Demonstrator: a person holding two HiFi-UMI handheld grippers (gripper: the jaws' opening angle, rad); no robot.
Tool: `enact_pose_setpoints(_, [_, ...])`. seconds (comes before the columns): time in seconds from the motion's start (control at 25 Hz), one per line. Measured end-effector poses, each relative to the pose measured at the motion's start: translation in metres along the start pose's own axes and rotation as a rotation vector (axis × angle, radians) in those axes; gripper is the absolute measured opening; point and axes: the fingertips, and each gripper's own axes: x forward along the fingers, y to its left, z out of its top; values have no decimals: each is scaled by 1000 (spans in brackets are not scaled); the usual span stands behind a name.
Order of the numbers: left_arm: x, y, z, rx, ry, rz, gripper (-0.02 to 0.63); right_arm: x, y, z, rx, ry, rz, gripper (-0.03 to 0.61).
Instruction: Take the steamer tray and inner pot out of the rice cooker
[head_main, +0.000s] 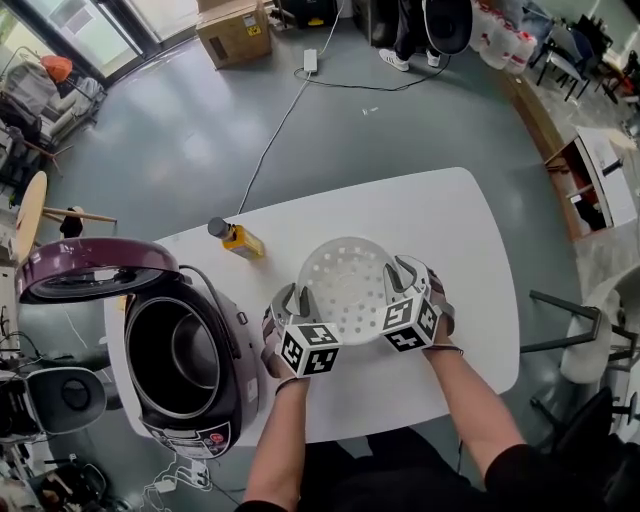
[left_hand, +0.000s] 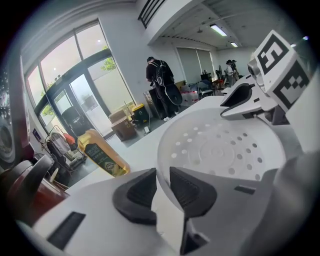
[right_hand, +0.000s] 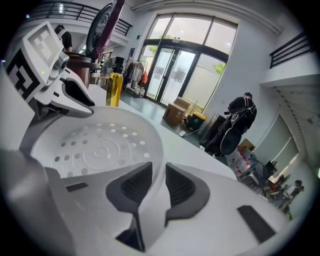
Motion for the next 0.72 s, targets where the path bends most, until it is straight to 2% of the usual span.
enact_pose_setpoints(0.4, [9,-4,-6,-21,-11,22,98,11,7,-13,-20,12,23,98])
enact_pose_setpoints(0.48, [1,-2,1,-40,-31,18,146,4,4,-8,-16,-4,19,128])
enact_pose_setpoints(0.72, [-46,10,32,-85,-134,42,167,-44,-6,32,7,-116,-4,147])
